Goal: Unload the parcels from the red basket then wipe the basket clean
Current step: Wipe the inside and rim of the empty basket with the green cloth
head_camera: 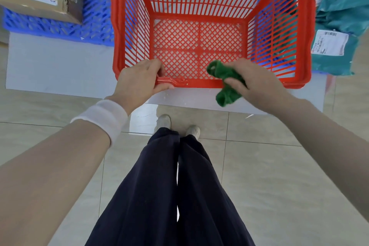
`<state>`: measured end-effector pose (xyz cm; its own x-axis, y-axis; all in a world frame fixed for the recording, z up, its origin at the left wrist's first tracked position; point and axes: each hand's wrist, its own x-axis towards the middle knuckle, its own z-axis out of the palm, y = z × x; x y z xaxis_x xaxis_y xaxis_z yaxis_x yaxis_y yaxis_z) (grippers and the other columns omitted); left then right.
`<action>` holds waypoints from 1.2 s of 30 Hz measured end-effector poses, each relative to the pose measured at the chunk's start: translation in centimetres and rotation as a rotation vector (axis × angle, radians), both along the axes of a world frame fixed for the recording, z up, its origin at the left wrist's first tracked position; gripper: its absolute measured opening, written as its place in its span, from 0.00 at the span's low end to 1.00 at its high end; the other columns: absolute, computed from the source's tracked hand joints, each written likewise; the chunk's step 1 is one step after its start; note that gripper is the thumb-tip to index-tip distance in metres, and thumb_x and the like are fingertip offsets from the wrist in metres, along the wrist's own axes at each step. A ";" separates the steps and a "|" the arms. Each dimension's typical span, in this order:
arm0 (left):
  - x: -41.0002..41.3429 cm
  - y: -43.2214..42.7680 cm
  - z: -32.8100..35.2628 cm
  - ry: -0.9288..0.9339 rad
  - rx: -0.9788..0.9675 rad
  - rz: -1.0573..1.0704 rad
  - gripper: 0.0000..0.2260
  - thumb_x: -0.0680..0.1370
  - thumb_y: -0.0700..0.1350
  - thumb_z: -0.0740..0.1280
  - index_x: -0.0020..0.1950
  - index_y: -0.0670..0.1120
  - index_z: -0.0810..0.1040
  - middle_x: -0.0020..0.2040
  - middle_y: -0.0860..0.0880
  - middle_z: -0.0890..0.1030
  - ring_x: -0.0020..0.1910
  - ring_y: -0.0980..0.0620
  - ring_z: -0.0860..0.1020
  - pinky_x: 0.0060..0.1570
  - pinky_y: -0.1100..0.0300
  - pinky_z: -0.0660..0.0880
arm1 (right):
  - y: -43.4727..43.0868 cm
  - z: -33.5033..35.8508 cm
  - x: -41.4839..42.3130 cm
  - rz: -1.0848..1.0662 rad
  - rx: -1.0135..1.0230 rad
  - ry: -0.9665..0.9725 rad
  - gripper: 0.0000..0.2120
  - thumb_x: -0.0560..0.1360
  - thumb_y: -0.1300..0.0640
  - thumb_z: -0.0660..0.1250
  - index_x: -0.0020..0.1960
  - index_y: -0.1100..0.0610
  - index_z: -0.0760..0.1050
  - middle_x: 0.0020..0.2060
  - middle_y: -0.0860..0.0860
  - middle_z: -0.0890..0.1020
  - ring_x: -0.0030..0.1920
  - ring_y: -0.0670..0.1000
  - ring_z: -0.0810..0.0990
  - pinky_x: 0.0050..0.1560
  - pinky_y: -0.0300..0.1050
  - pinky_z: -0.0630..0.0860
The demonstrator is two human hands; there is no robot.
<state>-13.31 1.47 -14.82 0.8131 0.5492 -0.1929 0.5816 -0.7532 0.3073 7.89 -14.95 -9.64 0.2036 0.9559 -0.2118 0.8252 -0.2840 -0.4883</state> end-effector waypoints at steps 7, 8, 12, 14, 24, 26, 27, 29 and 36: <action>0.1 -0.1 -0.1 -0.007 0.019 0.007 0.24 0.69 0.64 0.61 0.51 0.45 0.73 0.48 0.46 0.79 0.48 0.46 0.78 0.36 0.55 0.69 | -1.5 -6.3 -1.2 0.149 0.044 -0.717 0.15 0.76 0.46 0.57 0.52 0.58 0.71 0.40 0.55 0.80 0.37 0.56 0.77 0.42 0.47 0.60; 0.1 -0.1 -0.2 -0.010 0.025 0.005 0.24 0.69 0.65 0.61 0.51 0.45 0.73 0.48 0.45 0.79 0.48 0.45 0.78 0.36 0.55 0.69 | -1.2 -6.4 -1.0 0.120 0.095 -0.728 0.15 0.79 0.48 0.53 0.48 0.58 0.72 0.38 0.54 0.79 0.35 0.56 0.77 0.41 0.46 0.59; 0.0 -0.1 -0.5 -0.024 0.030 0.008 0.25 0.68 0.66 0.60 0.49 0.46 0.73 0.47 0.46 0.79 0.47 0.45 0.78 0.35 0.56 0.67 | 1.0 -6.0 -2.0 -0.147 0.114 -0.672 0.23 0.81 0.52 0.48 0.36 0.57 0.74 0.29 0.51 0.78 0.30 0.54 0.77 0.37 0.43 0.62; 0.1 -0.1 -0.6 -0.018 0.043 0.006 0.25 0.68 0.66 0.59 0.49 0.46 0.73 0.47 0.46 0.79 0.48 0.45 0.78 0.35 0.56 0.66 | 2.0 -5.3 -2.6 -0.283 0.041 -0.638 0.21 0.79 0.51 0.51 0.37 0.58 0.77 0.30 0.53 0.80 0.30 0.55 0.78 0.34 0.43 0.65; 0.2 -0.2 -0.3 -0.009 0.045 0.003 0.23 0.69 0.64 0.63 0.50 0.46 0.73 0.48 0.46 0.79 0.49 0.45 0.78 0.36 0.55 0.68 | 7.1 -4.2 -4.6 -0.350 -0.103 -0.123 0.23 0.81 0.46 0.48 0.60 0.61 0.72 0.54 0.57 0.80 0.55 0.59 0.77 0.48 0.49 0.70; 0.2 -0.2 -0.3 -0.009 0.042 0.015 0.22 0.69 0.63 0.63 0.50 0.46 0.73 0.48 0.45 0.79 0.49 0.44 0.78 0.36 0.55 0.68 | 4.4 -2.8 -4.2 -0.319 0.087 -0.134 0.20 0.80 0.48 0.52 0.56 0.63 0.73 0.50 0.58 0.80 0.52 0.59 0.77 0.47 0.50 0.69; 0.3 -0.2 -0.3 -0.013 0.043 0.020 0.22 0.69 0.63 0.63 0.50 0.45 0.73 0.48 0.45 0.79 0.49 0.44 0.78 0.36 0.54 0.69 | 2.9 -2.2 -3.8 -0.319 0.203 -0.159 0.19 0.79 0.49 0.55 0.52 0.64 0.75 0.47 0.58 0.80 0.48 0.59 0.78 0.45 0.48 0.68; 0.2 -0.3 -0.3 -0.022 0.051 0.018 0.23 0.69 0.63 0.63 0.50 0.45 0.74 0.47 0.45 0.79 0.48 0.44 0.78 0.36 0.54 0.70 | -0.4 -2.2 -2.0 -0.234 0.313 -0.344 0.17 0.75 0.50 0.58 0.48 0.63 0.78 0.42 0.56 0.81 0.44 0.58 0.80 0.43 0.46 0.68; 0.3 -0.2 -0.5 -0.005 0.060 0.052 0.22 0.68 0.63 0.63 0.50 0.46 0.74 0.47 0.45 0.79 0.48 0.43 0.78 0.38 0.52 0.71 | -2.8 -6.0 0.6 -0.151 0.052 -0.614 0.14 0.74 0.49 0.59 0.40 0.58 0.76 0.34 0.53 0.79 0.34 0.56 0.78 0.40 0.46 0.65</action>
